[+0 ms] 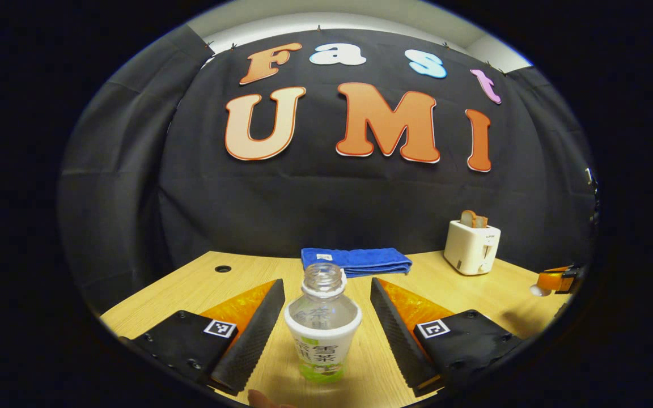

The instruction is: Open the teacup lid with one hand, grasp the water bottle and pour water into the teacup with the other hand; after pouring, place the water bottle on the coaster and then close the teacup lid.

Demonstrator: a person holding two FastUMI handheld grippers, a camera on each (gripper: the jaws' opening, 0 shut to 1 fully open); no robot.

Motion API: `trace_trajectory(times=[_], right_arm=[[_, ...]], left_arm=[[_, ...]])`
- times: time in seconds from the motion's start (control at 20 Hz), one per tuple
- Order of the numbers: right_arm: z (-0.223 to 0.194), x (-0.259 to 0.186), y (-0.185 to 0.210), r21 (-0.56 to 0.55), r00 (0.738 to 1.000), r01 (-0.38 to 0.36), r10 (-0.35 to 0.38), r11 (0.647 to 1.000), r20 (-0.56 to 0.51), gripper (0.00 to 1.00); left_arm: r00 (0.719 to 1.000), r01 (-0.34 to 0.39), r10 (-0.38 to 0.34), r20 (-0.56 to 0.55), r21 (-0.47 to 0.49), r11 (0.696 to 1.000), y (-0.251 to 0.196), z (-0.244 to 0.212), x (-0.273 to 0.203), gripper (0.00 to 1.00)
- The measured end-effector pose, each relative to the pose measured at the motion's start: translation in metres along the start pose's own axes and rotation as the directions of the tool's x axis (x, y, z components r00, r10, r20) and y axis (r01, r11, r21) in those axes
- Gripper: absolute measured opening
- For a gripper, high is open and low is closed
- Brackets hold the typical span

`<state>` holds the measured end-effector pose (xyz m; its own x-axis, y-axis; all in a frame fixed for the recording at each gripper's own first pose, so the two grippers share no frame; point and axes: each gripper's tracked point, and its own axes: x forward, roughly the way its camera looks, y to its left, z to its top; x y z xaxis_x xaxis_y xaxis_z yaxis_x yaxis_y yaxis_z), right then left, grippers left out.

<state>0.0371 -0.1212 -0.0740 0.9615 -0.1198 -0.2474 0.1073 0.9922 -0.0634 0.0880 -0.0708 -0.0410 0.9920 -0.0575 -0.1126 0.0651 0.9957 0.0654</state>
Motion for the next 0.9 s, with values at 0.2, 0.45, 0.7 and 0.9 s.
trace_trajectory(times=[0.2, 0.45, 0.7, 0.9], right_arm=[[-0.005, 0.005, 0.0, 0.0, 1.0, 0.001, -0.001, 1.0, -0.016, 0.1], [-0.012, 0.007, 0.004, 0.0, 0.999, -0.007, 0.007, 1.0, -0.037, 0.09], [-0.014, 0.007, 0.008, 0.004, 0.999, -0.016, 0.016, 1.0, -0.044, 0.1], [-0.014, 0.004, 0.009, 0.002, 0.999, -0.021, 0.021, 1.0, -0.045, 0.09]], left_arm=[[0.999, 0.007, -0.008, -0.046, -0.019, 1.0, 0.001, -0.031, 0.014, 1.0], [0.996, 0.0, -0.001, -0.088, -0.01, 1.0, 0.004, -0.058, 0.015, 1.0], [0.996, 0.008, -0.01, -0.083, -0.023, 1.0, 0.006, -0.064, 0.015, 0.99], [0.996, 0.007, -0.006, -0.087, 0.013, 1.0, 0.005, -0.066, 0.015, 0.71]])
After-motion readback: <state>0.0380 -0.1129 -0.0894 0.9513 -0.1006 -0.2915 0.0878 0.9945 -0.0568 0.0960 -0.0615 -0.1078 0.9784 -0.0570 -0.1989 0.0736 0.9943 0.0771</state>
